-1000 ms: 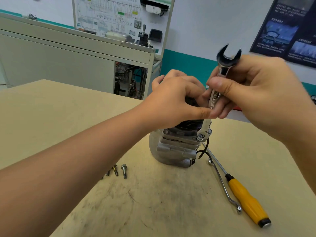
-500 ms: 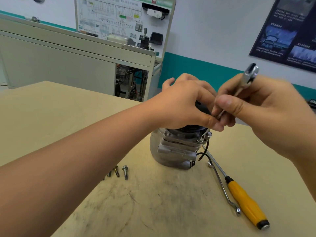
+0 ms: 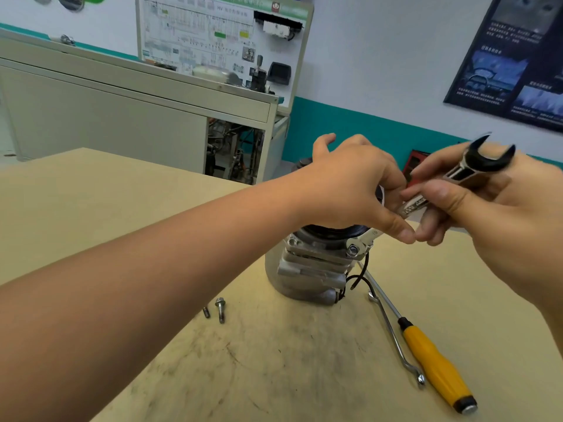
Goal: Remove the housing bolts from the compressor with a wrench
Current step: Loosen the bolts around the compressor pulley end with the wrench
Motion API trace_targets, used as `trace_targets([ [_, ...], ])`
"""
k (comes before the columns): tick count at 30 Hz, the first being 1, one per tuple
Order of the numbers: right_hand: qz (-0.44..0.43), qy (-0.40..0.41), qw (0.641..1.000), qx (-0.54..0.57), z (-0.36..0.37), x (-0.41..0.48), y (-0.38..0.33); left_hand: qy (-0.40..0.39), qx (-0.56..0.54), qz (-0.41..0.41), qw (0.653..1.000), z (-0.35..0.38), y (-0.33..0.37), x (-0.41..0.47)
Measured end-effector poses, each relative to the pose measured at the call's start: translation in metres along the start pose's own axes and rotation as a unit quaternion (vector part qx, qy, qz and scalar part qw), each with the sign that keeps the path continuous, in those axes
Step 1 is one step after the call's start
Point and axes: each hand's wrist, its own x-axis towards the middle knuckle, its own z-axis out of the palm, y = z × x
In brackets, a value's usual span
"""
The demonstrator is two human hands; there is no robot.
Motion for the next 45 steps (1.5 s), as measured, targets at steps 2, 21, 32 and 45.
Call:
trace_targets([
  [2, 0.008, 0.013, 0.999, 0.046, 0.003, 0.004, -0.001, -0.005, 0.000, -0.004, 1.000, -0.002, -0.002, 0.001],
  [21, 0.023, -0.034, 0.999, -0.021, 0.017, 0.025, -0.016, 0.004, -0.088, -0.008, 0.996, -0.011, -0.025, -0.012],
  [32, 0.008, -0.043, 0.998, 0.046, 0.022, 0.010, -0.022, -0.007, -0.075, -0.005, 0.997, -0.009, -0.025, -0.014],
  [45, 0.001, 0.011, 1.000, -0.002, 0.014, -0.006, -0.012, -0.035, 0.007, 0.008, 0.999, -0.009, -0.008, 0.001],
])
